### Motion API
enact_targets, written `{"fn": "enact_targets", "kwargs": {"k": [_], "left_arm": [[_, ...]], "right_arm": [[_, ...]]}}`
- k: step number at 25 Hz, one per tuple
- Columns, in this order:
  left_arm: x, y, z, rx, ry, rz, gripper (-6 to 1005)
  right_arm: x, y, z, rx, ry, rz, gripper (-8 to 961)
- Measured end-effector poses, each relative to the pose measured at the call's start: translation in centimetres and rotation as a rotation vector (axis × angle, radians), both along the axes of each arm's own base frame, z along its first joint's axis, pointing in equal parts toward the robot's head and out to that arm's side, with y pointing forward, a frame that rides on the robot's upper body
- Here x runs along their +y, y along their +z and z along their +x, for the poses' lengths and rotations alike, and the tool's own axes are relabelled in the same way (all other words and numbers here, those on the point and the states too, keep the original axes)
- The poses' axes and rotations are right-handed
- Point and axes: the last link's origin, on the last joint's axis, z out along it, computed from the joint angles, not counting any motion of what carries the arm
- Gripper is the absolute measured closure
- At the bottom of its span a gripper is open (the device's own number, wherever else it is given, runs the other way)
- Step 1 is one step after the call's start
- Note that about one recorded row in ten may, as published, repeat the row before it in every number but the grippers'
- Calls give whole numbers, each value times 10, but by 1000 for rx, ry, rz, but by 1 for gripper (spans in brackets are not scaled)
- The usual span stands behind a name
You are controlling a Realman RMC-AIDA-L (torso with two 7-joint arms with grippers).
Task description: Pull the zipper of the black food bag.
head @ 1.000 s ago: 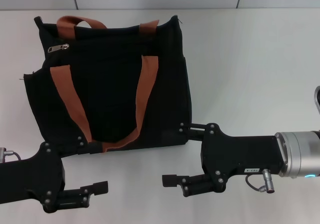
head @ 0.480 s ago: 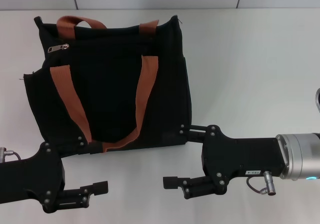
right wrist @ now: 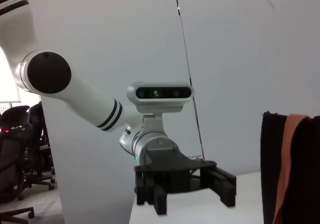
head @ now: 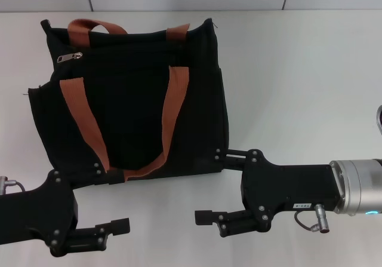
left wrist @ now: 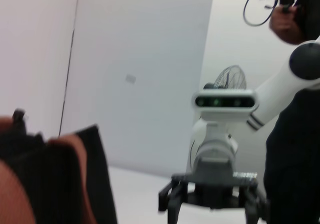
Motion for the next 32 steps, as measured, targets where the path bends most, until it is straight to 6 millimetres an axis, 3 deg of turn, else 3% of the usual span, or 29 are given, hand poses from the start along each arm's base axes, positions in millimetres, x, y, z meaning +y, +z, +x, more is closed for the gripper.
{"fn": "enact_targets", "kwargs": {"k": [13,20,26,32], "left_arm": [[14,26,16,-182,-9,179,244],[30,61,13,-280,43,406,245],[62,92,-18,-75,191,528,245],[78,87,-32,116,232,505,246]], "right_arm": [[-2,0,1,4,0,1,126],[-2,1,2,4,-1,1,127],[-2,1,2,3,0,3,127],[0,2,2,5,0,11,126]]}}
